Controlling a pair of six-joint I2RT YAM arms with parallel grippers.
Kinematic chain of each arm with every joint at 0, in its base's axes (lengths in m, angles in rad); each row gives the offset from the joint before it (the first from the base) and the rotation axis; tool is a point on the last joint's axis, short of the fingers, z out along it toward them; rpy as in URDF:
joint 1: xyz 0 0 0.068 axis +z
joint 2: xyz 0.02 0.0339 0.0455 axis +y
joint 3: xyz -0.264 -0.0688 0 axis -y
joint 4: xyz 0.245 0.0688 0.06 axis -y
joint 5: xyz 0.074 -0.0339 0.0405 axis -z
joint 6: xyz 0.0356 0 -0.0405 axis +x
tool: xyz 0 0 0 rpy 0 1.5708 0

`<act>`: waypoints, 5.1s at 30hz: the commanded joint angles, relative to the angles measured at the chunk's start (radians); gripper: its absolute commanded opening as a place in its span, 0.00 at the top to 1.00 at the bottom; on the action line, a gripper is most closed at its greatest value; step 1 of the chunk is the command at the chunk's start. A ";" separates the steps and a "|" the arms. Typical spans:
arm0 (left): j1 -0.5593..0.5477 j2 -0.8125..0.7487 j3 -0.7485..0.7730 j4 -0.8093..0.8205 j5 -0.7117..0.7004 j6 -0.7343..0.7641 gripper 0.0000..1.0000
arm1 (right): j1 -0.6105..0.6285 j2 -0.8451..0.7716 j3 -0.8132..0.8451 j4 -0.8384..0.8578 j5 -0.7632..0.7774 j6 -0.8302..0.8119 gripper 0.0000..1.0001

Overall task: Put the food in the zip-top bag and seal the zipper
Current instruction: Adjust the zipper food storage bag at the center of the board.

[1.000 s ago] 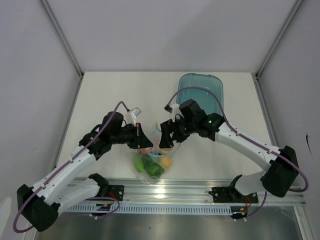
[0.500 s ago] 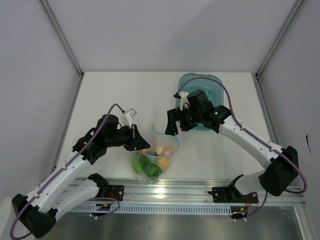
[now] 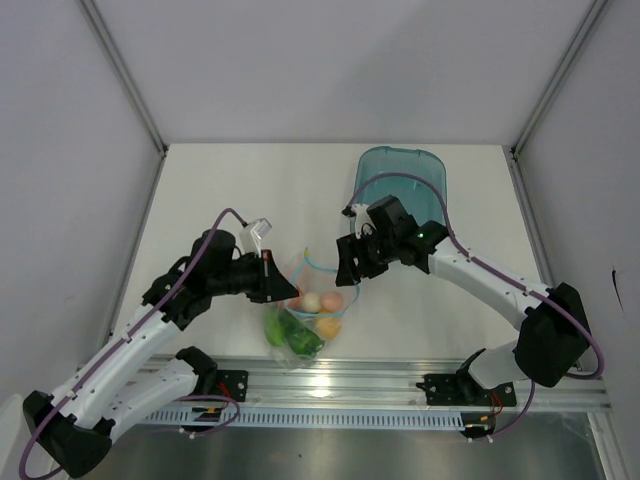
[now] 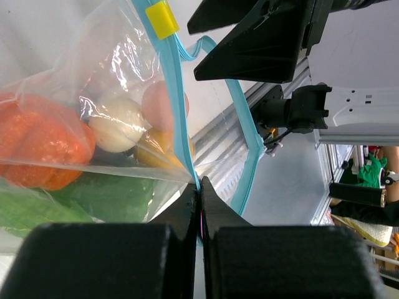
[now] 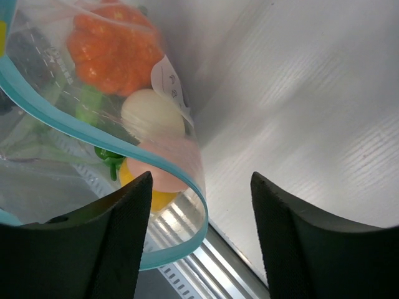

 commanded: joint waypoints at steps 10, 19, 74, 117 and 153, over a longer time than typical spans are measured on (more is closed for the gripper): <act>0.003 -0.012 0.076 0.010 0.004 -0.001 0.99 | 0.059 -0.012 -0.047 0.083 -0.147 0.017 1.00; -0.027 0.070 0.157 0.032 0.040 0.037 0.99 | 0.089 -0.273 -0.110 0.039 -0.191 0.066 1.00; -0.384 -0.010 0.080 0.044 -0.159 0.174 0.11 | 0.487 -0.239 -0.067 0.134 0.637 0.946 1.00; -0.701 0.128 0.211 -0.183 -0.684 -0.007 0.47 | 0.592 -0.198 0.046 0.037 0.784 1.081 1.00; -0.695 -0.346 0.079 0.035 -0.043 0.325 0.99 | 0.072 -0.480 -0.039 0.143 -0.401 -0.137 0.04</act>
